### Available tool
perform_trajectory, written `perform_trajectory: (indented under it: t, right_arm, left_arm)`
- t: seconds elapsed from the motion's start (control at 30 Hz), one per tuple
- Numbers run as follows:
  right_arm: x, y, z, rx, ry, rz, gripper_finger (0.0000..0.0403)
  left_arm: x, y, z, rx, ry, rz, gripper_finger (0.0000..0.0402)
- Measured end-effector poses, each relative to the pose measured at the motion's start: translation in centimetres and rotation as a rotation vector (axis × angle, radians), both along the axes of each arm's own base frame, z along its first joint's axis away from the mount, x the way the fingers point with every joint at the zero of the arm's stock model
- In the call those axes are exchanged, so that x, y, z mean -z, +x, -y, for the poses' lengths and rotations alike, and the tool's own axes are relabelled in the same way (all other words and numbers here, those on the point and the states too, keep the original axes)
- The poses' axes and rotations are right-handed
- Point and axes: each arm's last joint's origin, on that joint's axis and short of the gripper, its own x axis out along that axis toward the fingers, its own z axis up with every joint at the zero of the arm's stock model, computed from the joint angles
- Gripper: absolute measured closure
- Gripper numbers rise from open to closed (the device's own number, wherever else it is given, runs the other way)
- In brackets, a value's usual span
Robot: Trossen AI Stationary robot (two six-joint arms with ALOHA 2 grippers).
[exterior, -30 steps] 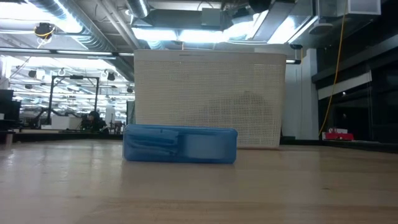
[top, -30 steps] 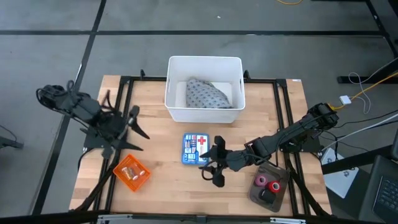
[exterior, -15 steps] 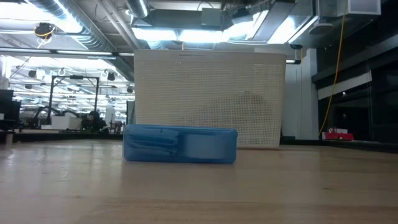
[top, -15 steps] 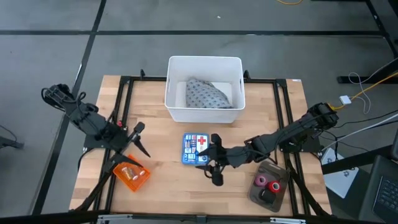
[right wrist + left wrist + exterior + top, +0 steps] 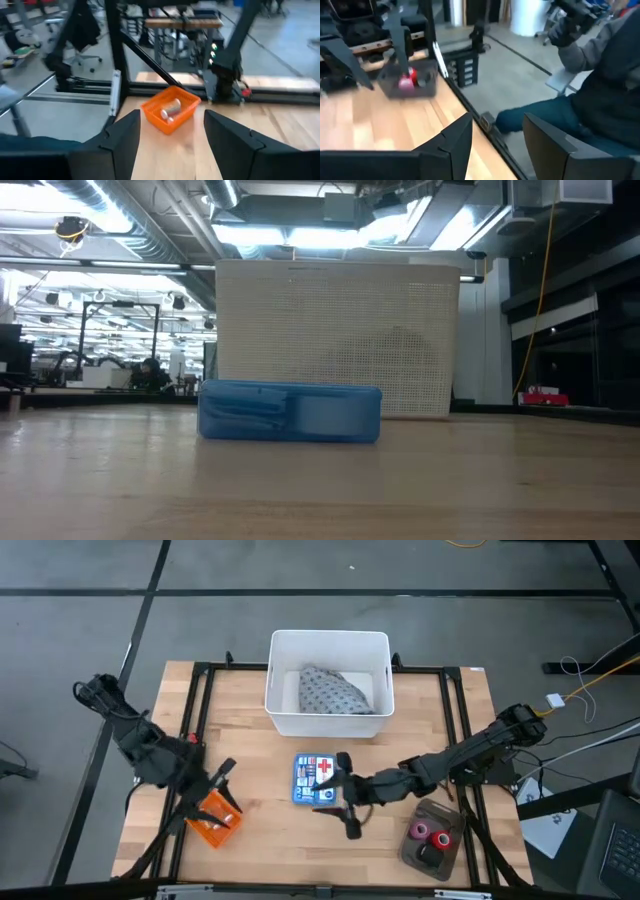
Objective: Pick & place medical supplies in basket/bin
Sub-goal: Return to Home Position
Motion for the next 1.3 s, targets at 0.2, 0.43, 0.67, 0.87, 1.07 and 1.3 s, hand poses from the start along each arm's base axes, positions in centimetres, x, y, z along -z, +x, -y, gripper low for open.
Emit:
perform_trajectory:
  t: [0.2,0.43,0.67,0.87,1.07,1.3]
  right_arm:
    - [-2.1,-3.1,-1.8,-0.012,-0.116,0.048,0.0183]
    - [1.5,-8.1,-0.4,-0.019,-0.073,0.208,0.0183]
    - [5.5,-13.3,3.8,-0.173,0.01,0.43,0.0183]
    - [8.1,-15.7,6.1,-0.17,0.05,0.413,0.0183]
    - [7.7,-16.2,6.4,-0.177,-0.007,0.457,0.0183]
    - [7.8,-16.5,6.6,-0.168,-0.059,0.424,0.0183]
  left_arm:
    - [0.8,-2.7,0.0,0.13,-0.029,0.202,0.0233]
    - [5.8,-6.4,-3.1,0.06,-0.048,0.243,0.0233]
    - [9.3,-8.7,-5.6,0.023,-0.067,0.334,0.0231]
    - [11.7,-9.6,-6.6,0.03,-0.067,0.354,0.0231]
    - [14.4,-9.3,-6.3,0.03,-0.05,0.336,0.0231]
    - [16.5,-8.7,-5.4,0.061,-0.031,0.311,0.0235]
